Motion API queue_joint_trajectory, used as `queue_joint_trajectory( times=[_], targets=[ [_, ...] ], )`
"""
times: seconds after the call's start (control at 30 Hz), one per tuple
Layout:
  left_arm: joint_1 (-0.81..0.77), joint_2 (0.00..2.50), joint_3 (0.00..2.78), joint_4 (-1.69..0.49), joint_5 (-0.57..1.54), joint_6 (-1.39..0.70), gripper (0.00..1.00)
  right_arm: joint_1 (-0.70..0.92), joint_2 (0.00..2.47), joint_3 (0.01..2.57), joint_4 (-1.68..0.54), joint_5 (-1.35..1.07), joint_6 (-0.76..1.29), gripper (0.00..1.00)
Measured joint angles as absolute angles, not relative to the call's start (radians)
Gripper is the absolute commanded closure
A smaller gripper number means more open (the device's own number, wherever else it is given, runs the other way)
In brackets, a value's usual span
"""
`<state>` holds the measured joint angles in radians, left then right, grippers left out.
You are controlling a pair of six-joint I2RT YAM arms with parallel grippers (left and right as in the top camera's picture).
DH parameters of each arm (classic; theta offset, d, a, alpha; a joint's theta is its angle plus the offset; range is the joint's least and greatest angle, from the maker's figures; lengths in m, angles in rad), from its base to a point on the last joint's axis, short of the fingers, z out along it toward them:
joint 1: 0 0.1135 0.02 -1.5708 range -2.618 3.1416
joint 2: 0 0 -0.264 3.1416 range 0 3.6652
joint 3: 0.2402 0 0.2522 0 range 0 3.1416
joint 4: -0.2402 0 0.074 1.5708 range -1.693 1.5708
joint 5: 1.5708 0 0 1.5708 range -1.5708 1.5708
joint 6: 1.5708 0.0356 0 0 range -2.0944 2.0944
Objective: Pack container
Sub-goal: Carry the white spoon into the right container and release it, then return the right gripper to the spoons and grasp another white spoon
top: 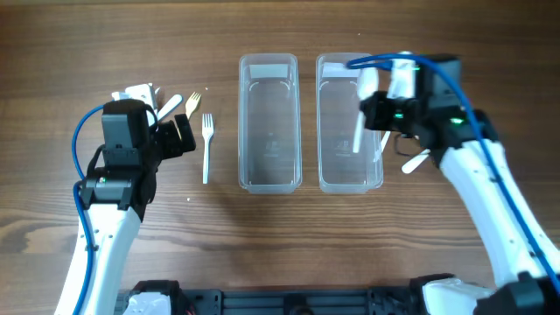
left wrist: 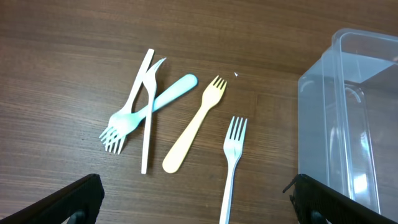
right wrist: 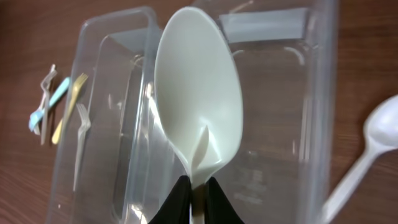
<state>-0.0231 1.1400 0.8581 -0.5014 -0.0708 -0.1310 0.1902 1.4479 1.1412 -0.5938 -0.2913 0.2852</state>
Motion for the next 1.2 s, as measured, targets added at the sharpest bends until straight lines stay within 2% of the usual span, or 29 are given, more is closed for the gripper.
queue_joint_trajectory(
  times=[0.1,0.27,0.43,0.67,0.8,1.07,1.2],
  targets=[
    [-0.023,1.140,0.858,-0.501,-0.071,-0.131,0.00,0.241,1.549,1.134,-0.547,-0.242,0.323,0.86],
    [-0.023,1.140,0.858,-0.501,-0.071,-0.131,0.00,0.248,1.668,1.118,-0.515,-0.200,0.350,0.53],
    [-0.023,1.140,0.858,-0.501,-0.071,-0.131,0.00,0.244,1.603,1.149,-0.529,-0.193,0.329,0.43],
    [-0.023,1.140,0.858,-0.501,-0.071,-0.131,0.00,0.083,1.469,1.179,-0.534,-0.073,0.472,0.42],
    [-0.023,1.140,0.858,-0.501,-0.071,-0.131,0.00,0.024,1.569,1.179,-0.563,-0.027,0.532,0.41],
    [-0.023,1.140,0.858,-0.501,-0.071,-0.131,0.00,0.012,1.838,1.177,-0.561,0.000,0.592,0.43],
    [-0.023,1.140,0.858,-0.501,-0.071,-0.131,0.00,0.007,1.894,1.177,-0.559,0.002,0.610,0.53]
  ],
)
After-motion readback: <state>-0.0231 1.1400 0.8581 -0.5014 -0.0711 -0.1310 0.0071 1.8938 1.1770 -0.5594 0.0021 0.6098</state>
